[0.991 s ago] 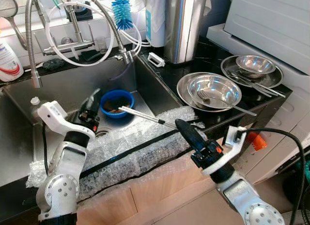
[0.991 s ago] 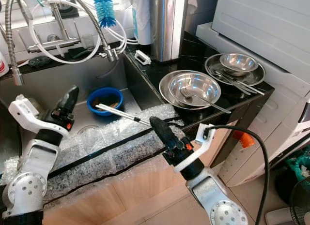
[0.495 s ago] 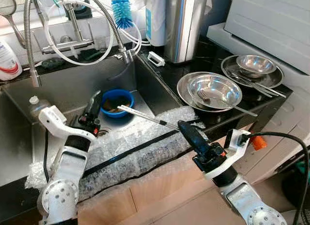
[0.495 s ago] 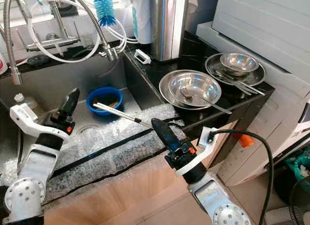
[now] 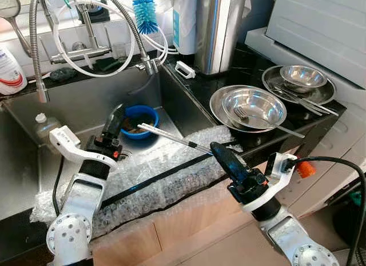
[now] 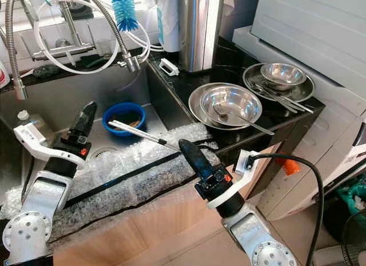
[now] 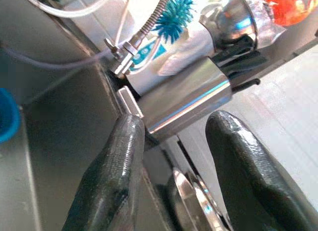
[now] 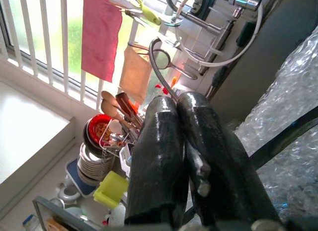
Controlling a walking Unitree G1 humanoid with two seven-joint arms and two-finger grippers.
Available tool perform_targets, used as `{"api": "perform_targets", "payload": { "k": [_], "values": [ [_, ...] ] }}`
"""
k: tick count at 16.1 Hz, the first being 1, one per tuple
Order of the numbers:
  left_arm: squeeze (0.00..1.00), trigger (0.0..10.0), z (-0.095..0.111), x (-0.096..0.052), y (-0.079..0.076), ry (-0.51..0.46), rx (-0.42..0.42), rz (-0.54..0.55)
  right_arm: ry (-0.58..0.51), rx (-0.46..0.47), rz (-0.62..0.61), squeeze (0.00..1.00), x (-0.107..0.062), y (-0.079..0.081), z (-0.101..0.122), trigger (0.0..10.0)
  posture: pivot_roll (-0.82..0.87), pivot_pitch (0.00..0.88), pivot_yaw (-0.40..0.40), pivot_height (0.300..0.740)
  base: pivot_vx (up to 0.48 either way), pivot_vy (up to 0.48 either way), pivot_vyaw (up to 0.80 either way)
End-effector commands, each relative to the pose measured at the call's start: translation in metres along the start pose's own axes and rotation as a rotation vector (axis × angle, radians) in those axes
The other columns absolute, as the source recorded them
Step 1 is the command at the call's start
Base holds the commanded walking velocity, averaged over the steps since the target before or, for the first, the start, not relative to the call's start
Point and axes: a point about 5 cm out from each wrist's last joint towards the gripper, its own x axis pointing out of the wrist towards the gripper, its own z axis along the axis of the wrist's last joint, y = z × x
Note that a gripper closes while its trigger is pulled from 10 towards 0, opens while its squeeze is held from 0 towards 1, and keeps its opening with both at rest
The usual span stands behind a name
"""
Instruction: Kitchen organization
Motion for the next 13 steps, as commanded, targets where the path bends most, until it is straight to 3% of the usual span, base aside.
{"api": "perform_targets", "payload": {
  "k": [1, 13],
  "values": [
    [0.00, 10.0, -0.002, -0.001, -0.006, 0.026, -0.013, -0.036, 0.003, -0.007, 0.017, 0.00, 0.001, 0.002, 0.001, 10.0, -0.04, 0.000, 0.010, 0.740, 0.000, 0.000, 0.00],
    [0.00, 10.0, -0.013, -0.010, -0.018, 0.151, -0.081, -0.137, 0.023, -0.031, 0.018, 0.00, 0.003, 0.001, -0.001, 10.0, -0.04, 0.025, 0.009, 0.740, 0.000, 0.000, 0.00]
  ]
}}
